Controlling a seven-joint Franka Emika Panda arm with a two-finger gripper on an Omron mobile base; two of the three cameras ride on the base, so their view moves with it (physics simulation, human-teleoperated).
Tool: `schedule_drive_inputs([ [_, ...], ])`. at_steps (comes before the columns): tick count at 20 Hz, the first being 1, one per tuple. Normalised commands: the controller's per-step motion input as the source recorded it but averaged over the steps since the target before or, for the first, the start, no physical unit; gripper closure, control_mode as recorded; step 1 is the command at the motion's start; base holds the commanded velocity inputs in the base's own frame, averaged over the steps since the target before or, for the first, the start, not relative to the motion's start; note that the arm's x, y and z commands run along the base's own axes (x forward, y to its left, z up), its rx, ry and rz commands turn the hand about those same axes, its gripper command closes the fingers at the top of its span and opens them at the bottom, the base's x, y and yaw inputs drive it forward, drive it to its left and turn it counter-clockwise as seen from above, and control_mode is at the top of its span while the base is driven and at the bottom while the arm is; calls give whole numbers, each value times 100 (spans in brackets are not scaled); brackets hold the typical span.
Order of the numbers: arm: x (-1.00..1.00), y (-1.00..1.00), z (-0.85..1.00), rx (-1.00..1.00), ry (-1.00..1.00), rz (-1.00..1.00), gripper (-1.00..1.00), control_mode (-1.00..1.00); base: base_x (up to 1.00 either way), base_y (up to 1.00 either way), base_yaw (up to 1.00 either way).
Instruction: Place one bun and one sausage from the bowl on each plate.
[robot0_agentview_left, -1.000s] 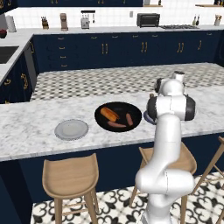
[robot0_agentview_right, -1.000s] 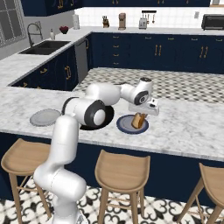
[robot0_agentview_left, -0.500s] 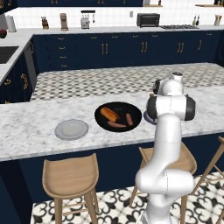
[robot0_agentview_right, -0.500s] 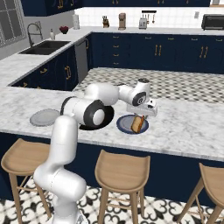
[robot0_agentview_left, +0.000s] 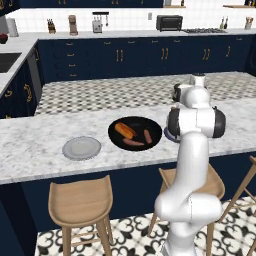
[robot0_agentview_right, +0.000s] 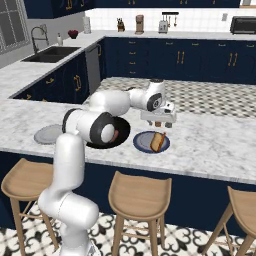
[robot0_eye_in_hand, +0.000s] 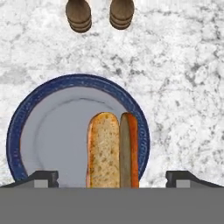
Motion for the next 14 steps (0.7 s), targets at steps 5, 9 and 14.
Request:
schedule_drive_inputs([
  [5,-2,96,46,2,-3,6,-100,-100,0,0,0],
  [9,-7,100,8,-1,-2,20,-100,-100,0,0,0],
  [14,-60,99,4,2,-4,28,-100,-100,0,0,0],
])
